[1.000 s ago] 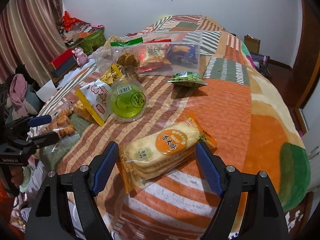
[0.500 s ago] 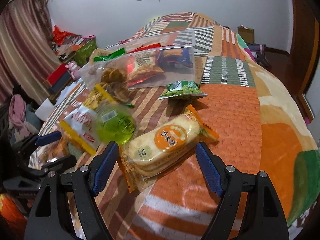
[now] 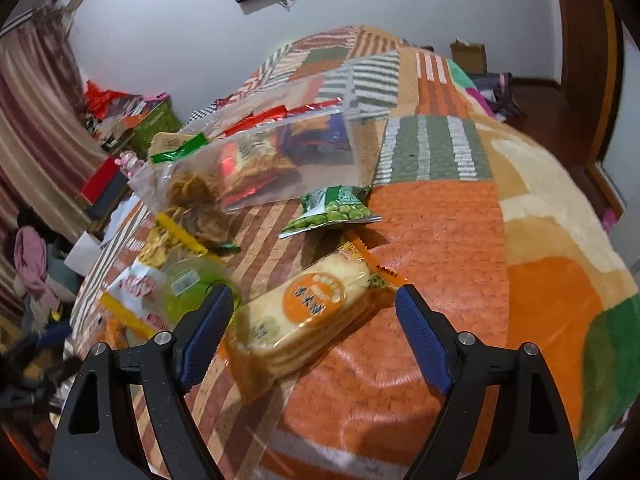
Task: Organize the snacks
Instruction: 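Grasp the orange cracker pack with left tool while right tool grasps rice-cake pack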
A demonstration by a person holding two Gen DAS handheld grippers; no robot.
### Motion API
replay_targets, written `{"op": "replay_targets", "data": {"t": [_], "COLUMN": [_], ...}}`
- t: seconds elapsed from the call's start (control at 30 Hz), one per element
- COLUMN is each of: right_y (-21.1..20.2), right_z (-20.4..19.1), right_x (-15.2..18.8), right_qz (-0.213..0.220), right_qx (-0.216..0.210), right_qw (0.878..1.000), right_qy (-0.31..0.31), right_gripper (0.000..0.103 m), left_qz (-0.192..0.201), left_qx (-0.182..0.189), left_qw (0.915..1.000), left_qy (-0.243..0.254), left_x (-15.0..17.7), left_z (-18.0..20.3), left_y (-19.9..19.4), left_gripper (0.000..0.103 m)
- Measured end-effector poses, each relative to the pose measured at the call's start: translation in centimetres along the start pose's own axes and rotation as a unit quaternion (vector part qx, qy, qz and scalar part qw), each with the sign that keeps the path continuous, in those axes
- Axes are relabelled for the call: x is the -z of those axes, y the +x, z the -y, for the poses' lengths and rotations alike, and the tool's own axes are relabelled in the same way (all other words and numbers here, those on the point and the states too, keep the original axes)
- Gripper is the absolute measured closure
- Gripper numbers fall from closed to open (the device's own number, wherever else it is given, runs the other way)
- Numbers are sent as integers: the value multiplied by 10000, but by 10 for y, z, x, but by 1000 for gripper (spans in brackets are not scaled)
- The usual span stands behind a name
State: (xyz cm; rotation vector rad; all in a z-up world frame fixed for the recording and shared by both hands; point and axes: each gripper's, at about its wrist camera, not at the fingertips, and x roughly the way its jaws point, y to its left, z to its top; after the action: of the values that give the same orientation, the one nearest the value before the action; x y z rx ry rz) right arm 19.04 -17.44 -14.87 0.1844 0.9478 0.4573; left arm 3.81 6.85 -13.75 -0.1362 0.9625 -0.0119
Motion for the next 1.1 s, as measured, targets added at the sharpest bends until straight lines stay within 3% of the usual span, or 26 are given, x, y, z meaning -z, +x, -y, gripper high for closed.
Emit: {"op": "replay_targets", "data": {"t": [0.23, 0.4, 0.47, 0.53, 0.63, 0.7, 0.9, 1.1], "right_y": [7, 4, 2, -1, -3, -6, -13, -21], "right_z": [-7, -5, -3, 0, 1, 0, -4, -2], "right_x": [1, 6, 7, 8, 9, 12, 21, 30], "right_qz": [-27, -48, -71, -80, -57, -20, 45, 127], "right_qx": [220, 372, 359, 335, 355, 377, 381, 254], "right_qw": [9990, 9958, 9949, 9944, 9939, 9933, 9909, 9911], "right_qy": [-386, -830, -944, -994, -1045, -1092, -1287, -1299], "right_gripper": [24, 44, 58, 63, 64, 66, 67, 67], "left_qz": [1, 70, 93, 141, 173, 174, 49, -184], "left_qx": [168, 180, 184, 124, -143, -265, -131, -36], "left_qw": [9994, 9988, 9988, 9984, 9977, 9971, 9998, 9996], "left_qy": [294, 439, 445, 528, 643, 698, 151, -197], "left_x": [-2, -14, -17, -21, -22, -21, -12, 4], "left_z": [29, 43, 43, 48, 50, 47, 18, 12], "left_y": [13, 26, 30, 35, 41, 38, 7, -2], "left_gripper": [19, 19, 19, 19, 23, 32, 32, 32]}}
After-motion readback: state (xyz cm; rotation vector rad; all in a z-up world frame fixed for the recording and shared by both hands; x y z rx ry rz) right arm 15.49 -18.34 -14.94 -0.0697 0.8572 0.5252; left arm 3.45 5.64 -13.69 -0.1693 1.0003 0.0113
